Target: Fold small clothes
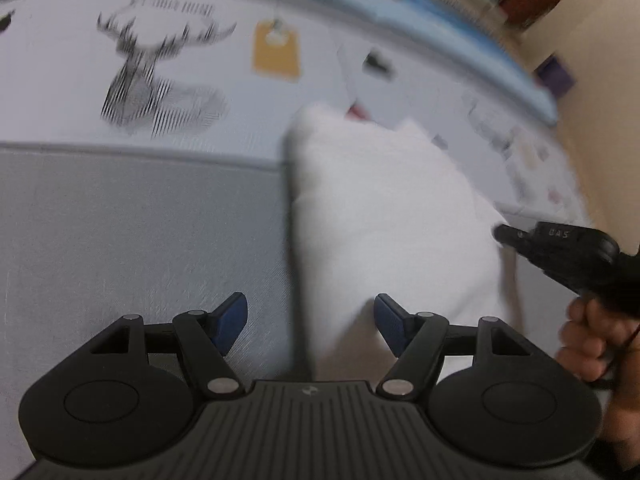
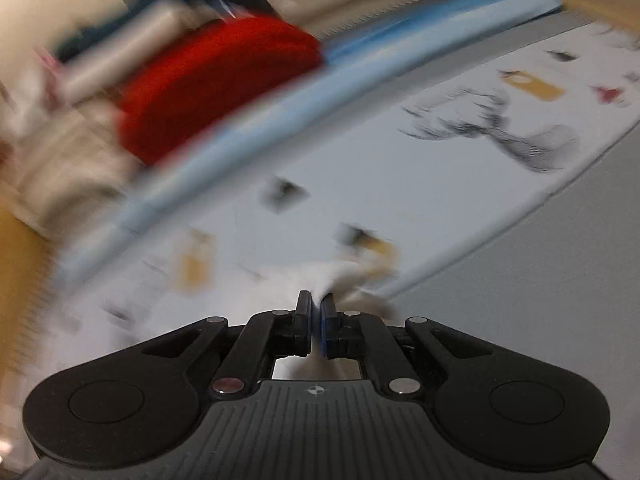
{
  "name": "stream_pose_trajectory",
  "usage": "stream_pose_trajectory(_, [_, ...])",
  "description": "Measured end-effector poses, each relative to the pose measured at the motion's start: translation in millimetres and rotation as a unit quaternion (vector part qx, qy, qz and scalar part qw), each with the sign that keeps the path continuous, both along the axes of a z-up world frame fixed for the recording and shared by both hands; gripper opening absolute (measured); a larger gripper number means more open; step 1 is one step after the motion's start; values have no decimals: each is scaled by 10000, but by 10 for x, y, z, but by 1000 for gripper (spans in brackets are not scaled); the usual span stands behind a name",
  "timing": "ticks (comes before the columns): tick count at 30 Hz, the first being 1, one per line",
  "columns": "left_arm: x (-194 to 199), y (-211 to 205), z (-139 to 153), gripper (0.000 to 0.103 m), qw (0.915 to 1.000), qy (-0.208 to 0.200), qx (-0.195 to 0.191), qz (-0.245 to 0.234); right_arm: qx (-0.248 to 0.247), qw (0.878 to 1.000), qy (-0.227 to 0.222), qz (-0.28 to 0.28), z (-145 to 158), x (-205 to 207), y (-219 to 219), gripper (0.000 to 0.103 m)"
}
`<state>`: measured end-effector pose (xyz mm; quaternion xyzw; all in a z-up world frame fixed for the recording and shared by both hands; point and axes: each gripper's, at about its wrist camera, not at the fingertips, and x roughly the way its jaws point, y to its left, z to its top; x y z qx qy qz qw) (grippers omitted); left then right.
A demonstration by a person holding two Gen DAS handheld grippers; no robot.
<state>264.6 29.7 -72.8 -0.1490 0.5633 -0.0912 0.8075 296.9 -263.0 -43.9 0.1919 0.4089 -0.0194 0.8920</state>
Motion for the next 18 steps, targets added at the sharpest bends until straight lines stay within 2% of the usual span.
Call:
stream_pose_trajectory(1, [8, -19, -71, 75, 9998, 145, 155, -46, -170, 9984, 517, -160, -145, 40, -41, 4])
stream_pose_trajectory(2, [21, -28, -123, 76, 9994, 230, 248, -69, -58, 9964, 798, -284, -231, 53, -105, 6])
stream_pose_trajectory(3, [25, -10, -146, 76, 9995, 245, 208, -29, 162, 9953, 880, -373, -270, 40, -166, 10])
stream_pose_trajectory(4, [31, 17, -138, 76, 9997, 218, 102, 42, 198, 9958, 800, -389, -240, 20, -189, 15])
stream_pose_trajectory(5, [41, 56, -108, 75, 9998, 135, -28, 149, 26, 9974, 634, -345, -171, -9, -173, 17])
stream_pose_trajectory(6, [44, 92, -75, 75, 9996, 33, -141, 239, -183, 9984, 455, -292, -96, -43, -139, 25])
stream_pose_trajectory(7, [58, 124, -46, 75, 9991, -62, -267, 317, -290, 9990, 262, -208, -14, -88, -114, 39])
stream_pose_trajectory(9, [91, 160, -20, 75, 9976, -142, -493, 473, -36, 10000, 27, -14, 68, -184, -135, 56])
stream_pose_trajectory(11, [128, 153, -38, 75, 9960, -131, -669, 586, 402, 9984, 199, 337, 41, -205, -179, 57])
stream_pose_trajectory(12, [146, 137, -64, 75, 9953, -91, -731, 628, 557, 9959, 472, 534, -20, -186, -184, 57])
stream_pose_trajectory(15, [211, 55, -153, 76, 9947, 59, -786, 657, 479, 9851, 1444, 797, -295, -138, -137, 60])
stream_pose_trajectory(16, [240, 25, -193, 78, 9945, 105, -793, 683, 490, 9829, 1592, 783, -345, -142, -157, 64])
stream_pose_trajectory(18, [296, -2, -288, 79, 9927, 208, -889, 787, 633, 9824, 1606, 707, -360, -137, -197, 65])
